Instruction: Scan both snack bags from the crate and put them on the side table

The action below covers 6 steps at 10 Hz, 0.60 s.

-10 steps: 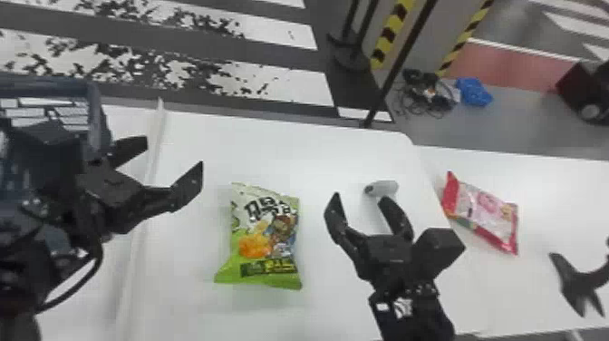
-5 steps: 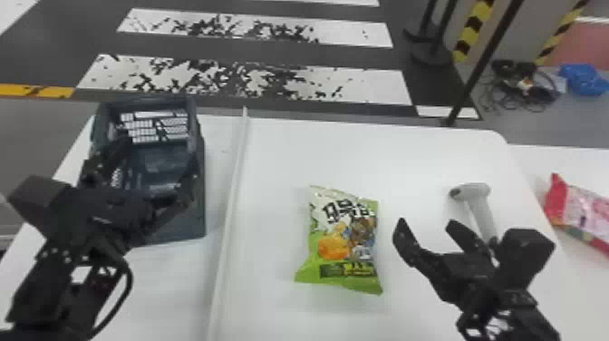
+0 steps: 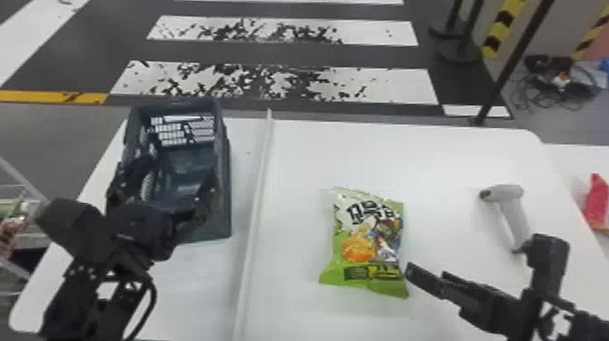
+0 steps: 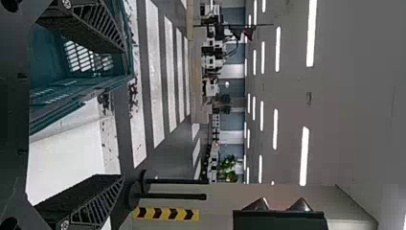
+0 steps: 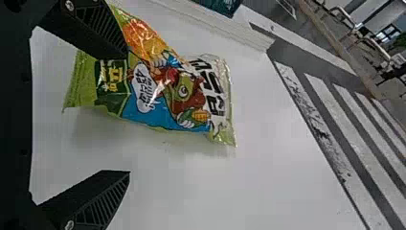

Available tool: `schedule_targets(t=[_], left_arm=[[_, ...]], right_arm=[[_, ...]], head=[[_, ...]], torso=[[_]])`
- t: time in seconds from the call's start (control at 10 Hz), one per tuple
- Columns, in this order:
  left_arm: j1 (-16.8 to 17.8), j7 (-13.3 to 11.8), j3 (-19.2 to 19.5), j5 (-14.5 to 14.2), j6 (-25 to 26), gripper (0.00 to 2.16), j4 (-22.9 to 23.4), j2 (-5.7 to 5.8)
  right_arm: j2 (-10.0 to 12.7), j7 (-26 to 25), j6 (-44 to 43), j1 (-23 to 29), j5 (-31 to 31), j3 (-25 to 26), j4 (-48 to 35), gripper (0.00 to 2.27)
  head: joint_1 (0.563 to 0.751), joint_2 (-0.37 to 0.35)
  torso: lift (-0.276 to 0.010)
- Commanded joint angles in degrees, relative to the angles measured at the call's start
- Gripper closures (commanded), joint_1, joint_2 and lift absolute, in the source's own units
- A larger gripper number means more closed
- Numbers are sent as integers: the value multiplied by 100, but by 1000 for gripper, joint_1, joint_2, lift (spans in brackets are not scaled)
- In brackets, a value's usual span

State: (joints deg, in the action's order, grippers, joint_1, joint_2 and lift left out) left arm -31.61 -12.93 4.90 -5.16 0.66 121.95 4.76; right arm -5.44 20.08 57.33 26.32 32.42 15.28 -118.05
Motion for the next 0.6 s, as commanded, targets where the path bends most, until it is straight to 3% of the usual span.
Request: schedule_targets(t=[0.0,0.5], left_arm=[[-29,-8,11,-38,0,66,-14,-1],[-91,-60,37,-91,18,70,-67,-1]], right_arm=[[-1,145,539,-268,265,168,264,73],[-10,769,1242,-954,370,45,1196,103]], head=[[695,38],[695,82]], torso=[[-87],[-87]])
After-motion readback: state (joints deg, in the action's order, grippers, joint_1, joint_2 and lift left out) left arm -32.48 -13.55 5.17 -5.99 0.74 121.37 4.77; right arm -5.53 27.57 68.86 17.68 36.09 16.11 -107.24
